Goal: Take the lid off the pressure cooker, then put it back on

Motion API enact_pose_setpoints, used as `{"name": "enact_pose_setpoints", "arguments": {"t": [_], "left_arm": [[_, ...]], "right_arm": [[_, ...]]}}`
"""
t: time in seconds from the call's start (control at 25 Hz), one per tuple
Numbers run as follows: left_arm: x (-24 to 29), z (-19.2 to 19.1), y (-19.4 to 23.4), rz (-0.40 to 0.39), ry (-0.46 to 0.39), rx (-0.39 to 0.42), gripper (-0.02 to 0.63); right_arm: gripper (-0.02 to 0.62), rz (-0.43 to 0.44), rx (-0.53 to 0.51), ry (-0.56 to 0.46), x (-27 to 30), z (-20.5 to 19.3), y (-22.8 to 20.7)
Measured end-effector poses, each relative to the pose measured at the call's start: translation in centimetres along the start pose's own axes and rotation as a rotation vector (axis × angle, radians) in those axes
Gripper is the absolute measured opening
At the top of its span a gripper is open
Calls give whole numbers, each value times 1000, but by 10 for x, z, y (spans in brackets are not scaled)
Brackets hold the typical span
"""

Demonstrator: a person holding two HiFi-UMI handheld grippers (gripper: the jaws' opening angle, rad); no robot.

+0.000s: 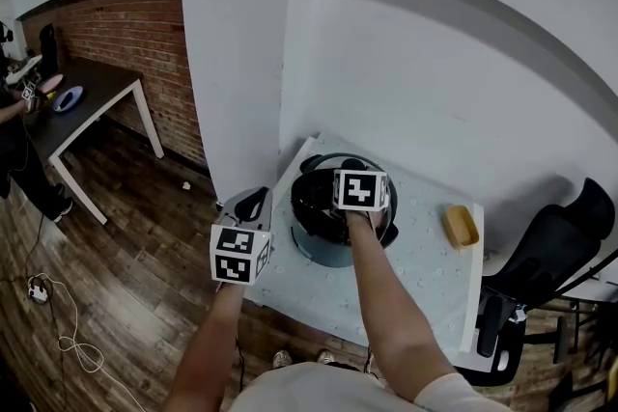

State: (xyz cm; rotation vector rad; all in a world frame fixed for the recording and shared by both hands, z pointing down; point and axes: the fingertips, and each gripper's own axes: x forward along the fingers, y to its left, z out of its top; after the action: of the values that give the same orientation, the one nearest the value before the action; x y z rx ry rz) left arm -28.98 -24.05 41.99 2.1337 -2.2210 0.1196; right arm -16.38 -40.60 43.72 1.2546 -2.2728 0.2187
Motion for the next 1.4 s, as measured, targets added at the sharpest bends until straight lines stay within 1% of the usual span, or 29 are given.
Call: {"name": "enact_pose_setpoints", "arguments": {"t": [0.68,0.96,1.08,1.2,1.4], "left_arm": [[1,1,-5,-60,-5,2,14],[-5,5,2,-59,-9,5,15],[-4,9,2,-62,-18,7,14],[-1,12,-5,-77,-25,8,14],[13,14,-31,-126,-29,8,14]], "right_arm": [[276,-9,4,30,-2,0,-3],[276,-8,2,-22,-22,31,-10],[276,-11,-2,-46,-33,44,-18],[276,-16,5,-60,-42,49,-31],[276,-44,8,-68,-53,40,-65]]}}
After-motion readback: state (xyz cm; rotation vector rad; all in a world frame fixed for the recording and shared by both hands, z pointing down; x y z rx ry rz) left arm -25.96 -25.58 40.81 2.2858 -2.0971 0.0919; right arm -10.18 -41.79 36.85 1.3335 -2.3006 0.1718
